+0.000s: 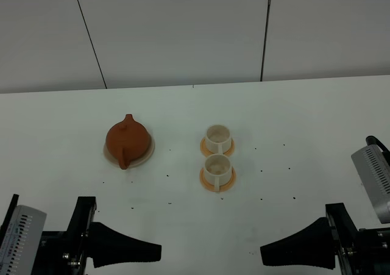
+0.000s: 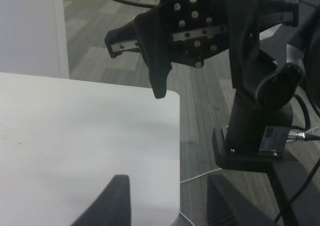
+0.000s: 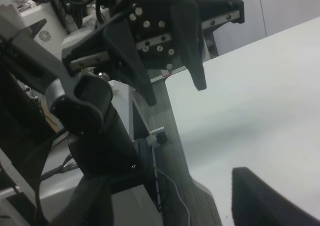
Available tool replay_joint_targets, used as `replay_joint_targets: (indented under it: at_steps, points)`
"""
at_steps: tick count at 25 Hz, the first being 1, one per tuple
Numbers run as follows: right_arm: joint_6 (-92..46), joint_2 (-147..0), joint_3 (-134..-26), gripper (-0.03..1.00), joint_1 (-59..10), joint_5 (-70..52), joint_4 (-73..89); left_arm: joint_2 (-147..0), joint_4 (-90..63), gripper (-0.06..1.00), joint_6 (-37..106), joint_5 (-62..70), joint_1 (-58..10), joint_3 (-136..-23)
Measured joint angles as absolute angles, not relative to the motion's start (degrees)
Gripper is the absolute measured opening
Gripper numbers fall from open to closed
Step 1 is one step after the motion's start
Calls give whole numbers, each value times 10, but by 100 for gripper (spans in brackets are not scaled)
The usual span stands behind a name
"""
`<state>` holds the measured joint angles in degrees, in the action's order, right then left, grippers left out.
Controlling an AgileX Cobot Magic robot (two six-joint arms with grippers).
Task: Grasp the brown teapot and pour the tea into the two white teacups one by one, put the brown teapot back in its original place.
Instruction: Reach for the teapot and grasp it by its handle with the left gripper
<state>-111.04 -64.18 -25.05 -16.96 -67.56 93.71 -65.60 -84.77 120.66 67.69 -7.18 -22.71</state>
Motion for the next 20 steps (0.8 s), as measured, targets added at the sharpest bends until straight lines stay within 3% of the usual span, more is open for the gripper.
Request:
replay_joint_targets:
  at_steps: [20]
  points:
    - [-1110, -642, -251, 50, -170, -676, 937, -656, -848, 43, 1207, 677, -72, -227]
